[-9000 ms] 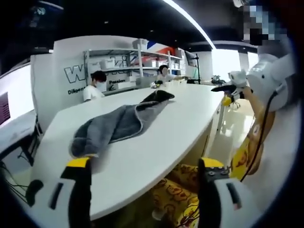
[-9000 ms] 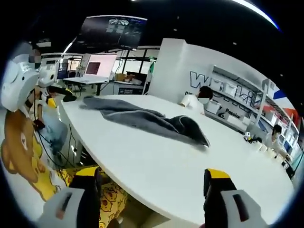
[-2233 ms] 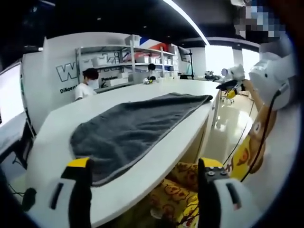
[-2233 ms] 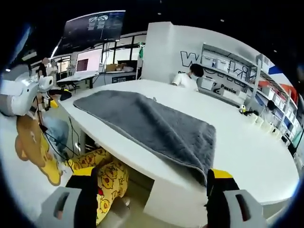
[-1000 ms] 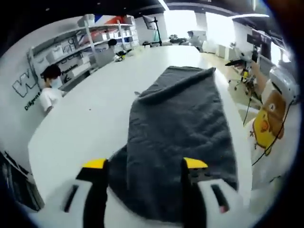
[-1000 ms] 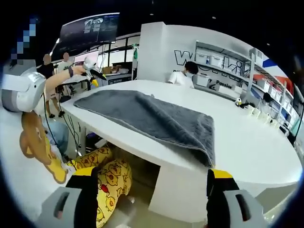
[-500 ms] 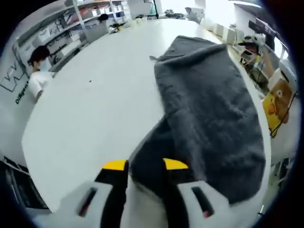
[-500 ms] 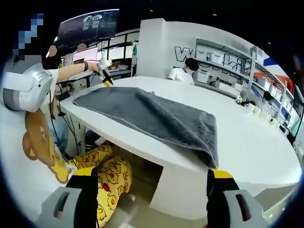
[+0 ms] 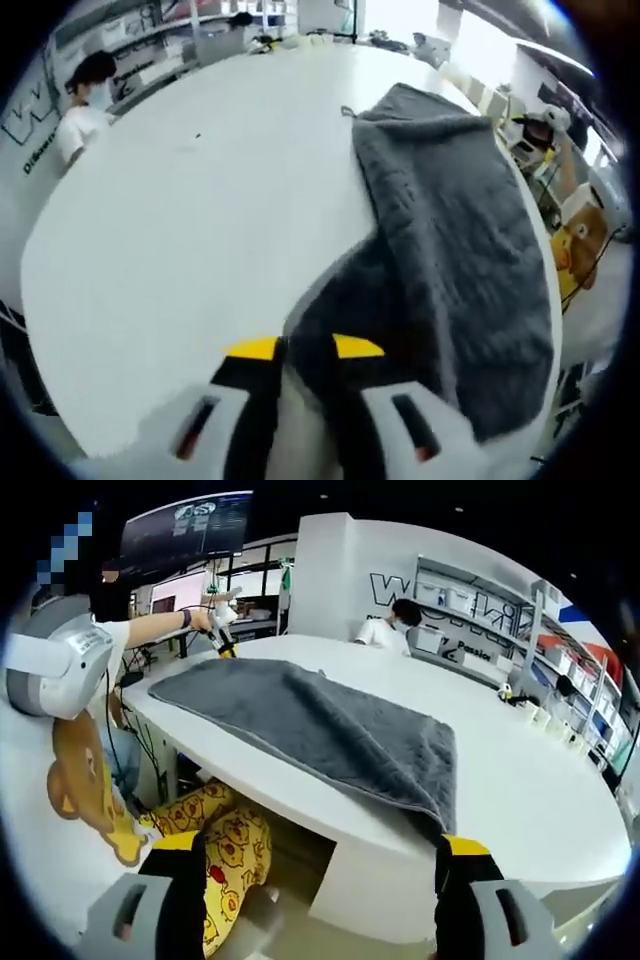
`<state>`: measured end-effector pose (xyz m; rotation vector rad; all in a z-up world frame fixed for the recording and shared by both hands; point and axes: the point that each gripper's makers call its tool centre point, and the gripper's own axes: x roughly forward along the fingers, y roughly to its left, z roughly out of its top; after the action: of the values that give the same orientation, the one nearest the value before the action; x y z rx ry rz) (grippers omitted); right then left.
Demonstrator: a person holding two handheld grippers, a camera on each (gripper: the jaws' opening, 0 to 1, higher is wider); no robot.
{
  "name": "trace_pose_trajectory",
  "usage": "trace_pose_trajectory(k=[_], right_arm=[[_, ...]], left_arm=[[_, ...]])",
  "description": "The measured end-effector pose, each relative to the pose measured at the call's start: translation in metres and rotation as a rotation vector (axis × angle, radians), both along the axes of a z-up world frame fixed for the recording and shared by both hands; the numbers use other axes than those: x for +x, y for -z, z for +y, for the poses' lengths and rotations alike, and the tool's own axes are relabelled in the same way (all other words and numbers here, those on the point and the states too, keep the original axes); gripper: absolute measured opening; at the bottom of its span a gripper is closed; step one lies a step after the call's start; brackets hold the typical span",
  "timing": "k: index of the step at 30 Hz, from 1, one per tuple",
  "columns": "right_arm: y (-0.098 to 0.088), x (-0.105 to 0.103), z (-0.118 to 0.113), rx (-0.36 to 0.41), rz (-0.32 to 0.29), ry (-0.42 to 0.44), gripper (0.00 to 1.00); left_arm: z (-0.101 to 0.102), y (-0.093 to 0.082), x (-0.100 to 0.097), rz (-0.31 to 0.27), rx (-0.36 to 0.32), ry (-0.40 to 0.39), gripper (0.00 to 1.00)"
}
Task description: Fold the towel on the table until its edges align and the towel forms a compact rectangular stack.
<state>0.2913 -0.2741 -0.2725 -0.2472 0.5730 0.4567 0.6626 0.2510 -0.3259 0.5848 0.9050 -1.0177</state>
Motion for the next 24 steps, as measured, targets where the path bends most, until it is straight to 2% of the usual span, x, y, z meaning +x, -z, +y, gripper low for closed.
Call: trace_pose_trajectory(k=[3, 5, 10, 12, 14, 17, 23, 24], right_arm=[[0.001, 0.003, 0.003, 0.002, 0.003, -0.007, 0.99], [0.001, 0.004, 0.005, -0.001, 0.005, -0.016, 0.99], [-0.003, 0.007, 0.008, -0.03, -0.004, -0.034, 0.98], [-0.005, 0.01, 0.008, -0.038, -0.01, -0.037, 0.98], [-0.006, 0.013, 0.007, -0.046, -0.015, -0.036, 0.98], [-0.007, 0.017, 0.006, -0.057, -0.02, -0.034, 0.98], [-0.01, 0.017, 0.012, -0.064, -0.025, -0.05, 0.98], [-0.01, 0.015, 0.014, -0.067, -0.025, -0.054, 0.98]], left_arm=[[0.0, -0.001, 0.002, -0.02, 0.015, 0.003, 0.06], [0.006, -0.006, 0.007, -0.031, 0.017, -0.032, 0.06], [0.049, -0.021, 0.024, -0.084, 0.053, -0.217, 0.06], [0.06, -0.026, 0.027, -0.091, 0.039, -0.276, 0.06], [0.071, -0.032, 0.034, -0.123, 0.029, -0.331, 0.06], [0.081, -0.033, 0.039, -0.178, 0.077, -0.343, 0.06], [0.087, -0.019, 0.046, -0.206, 0.165, -0.348, 0.06], [0.089, -0.012, 0.049, -0.2, 0.196, -0.346, 0.06]])
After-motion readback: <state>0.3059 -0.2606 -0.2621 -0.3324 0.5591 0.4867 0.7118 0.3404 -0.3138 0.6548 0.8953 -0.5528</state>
